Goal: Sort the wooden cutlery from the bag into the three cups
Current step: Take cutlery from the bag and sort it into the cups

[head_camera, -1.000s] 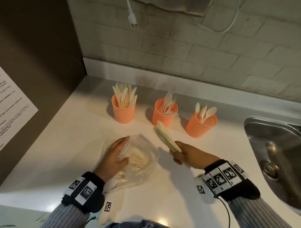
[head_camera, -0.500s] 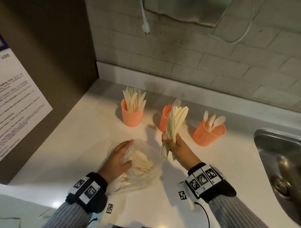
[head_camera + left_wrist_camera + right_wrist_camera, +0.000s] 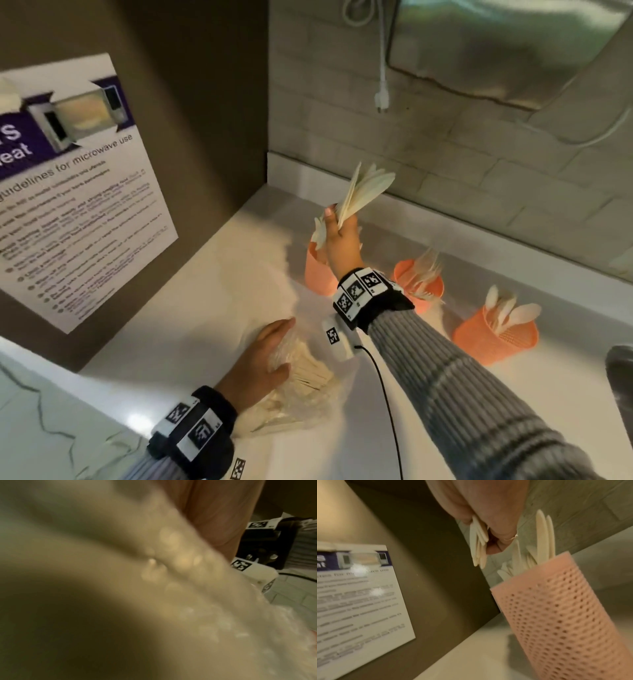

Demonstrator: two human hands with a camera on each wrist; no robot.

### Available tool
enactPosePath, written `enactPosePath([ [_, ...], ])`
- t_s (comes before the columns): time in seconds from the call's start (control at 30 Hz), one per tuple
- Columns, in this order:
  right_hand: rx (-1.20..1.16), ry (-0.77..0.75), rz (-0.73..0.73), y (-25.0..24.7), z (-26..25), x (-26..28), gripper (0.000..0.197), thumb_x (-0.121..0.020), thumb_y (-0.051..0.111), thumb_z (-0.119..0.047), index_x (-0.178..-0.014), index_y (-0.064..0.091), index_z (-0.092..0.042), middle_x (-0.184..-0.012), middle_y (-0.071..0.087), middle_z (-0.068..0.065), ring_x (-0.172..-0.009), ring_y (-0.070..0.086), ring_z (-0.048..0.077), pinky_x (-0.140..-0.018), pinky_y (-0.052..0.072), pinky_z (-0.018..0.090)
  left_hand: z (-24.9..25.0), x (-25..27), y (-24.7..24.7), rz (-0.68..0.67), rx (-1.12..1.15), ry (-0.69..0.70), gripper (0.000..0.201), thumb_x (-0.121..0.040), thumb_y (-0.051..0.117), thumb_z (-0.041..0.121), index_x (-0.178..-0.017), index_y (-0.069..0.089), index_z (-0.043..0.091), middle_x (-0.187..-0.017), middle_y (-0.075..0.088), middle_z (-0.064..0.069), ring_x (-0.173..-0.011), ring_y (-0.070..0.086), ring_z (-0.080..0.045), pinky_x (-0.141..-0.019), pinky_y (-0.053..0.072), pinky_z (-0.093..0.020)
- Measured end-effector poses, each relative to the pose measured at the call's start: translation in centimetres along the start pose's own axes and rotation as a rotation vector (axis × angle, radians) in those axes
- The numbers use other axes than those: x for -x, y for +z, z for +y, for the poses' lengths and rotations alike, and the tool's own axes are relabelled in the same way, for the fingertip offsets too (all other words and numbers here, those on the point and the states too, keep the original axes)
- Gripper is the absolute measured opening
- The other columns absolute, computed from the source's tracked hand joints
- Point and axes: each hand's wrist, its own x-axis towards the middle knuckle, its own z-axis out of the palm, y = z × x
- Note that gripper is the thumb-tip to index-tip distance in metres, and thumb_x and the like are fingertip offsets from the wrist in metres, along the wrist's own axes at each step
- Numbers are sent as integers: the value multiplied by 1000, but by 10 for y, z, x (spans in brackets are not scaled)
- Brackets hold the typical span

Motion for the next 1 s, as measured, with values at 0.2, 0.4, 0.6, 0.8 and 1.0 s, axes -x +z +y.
enactPosePath([
  [0.2,185,-41,25,4,20,-15,28,-94,49,-19,-114,46,0,-101,55,13,-96,53,26,-88,41,31,2,-2,0,0,-35,45,68,-81,58,5,-129,23,38,-139,28,12,-115,17,32,-98,11,6],
  [0.4,274,-59,33,-4,27,-14,38,-82,63,-4,-117,49,1,-104,62,16,-86,54,20,-70,43,15,1,-2,2,6,-47,22,69,-81,59,7,-129,23,40,-141,28,12,-127,23,9,-100,12,4],
  [0.6,200,-107,35,-22,21,-12,74,-75,67,5,-139,32,-6,-136,45,13,-123,46,22,-95,36,13,2,0,1,12,-25,11,69,-81,58,6,-132,25,39,-142,29,14,-133,25,1,-100,14,4],
  [0.8,245,-367,131,-61,8,17,63,-73,70,-4,-131,43,-8,-128,44,0,-125,43,17,-110,32,28,5,0,1,-4,-37,1,69,-80,58,10,-139,26,28,-143,28,12,-134,25,-3,-110,18,-20],
  [1.0,253,-338,17,-101,13,88,35,-80,64,-1,-106,53,-22,-98,59,-6,-92,63,18,-85,53,23,10,1,5,-29,-4,-13,72,-72,51,22,-139,27,28,-141,26,15,-132,23,-1,-108,17,-19],
])
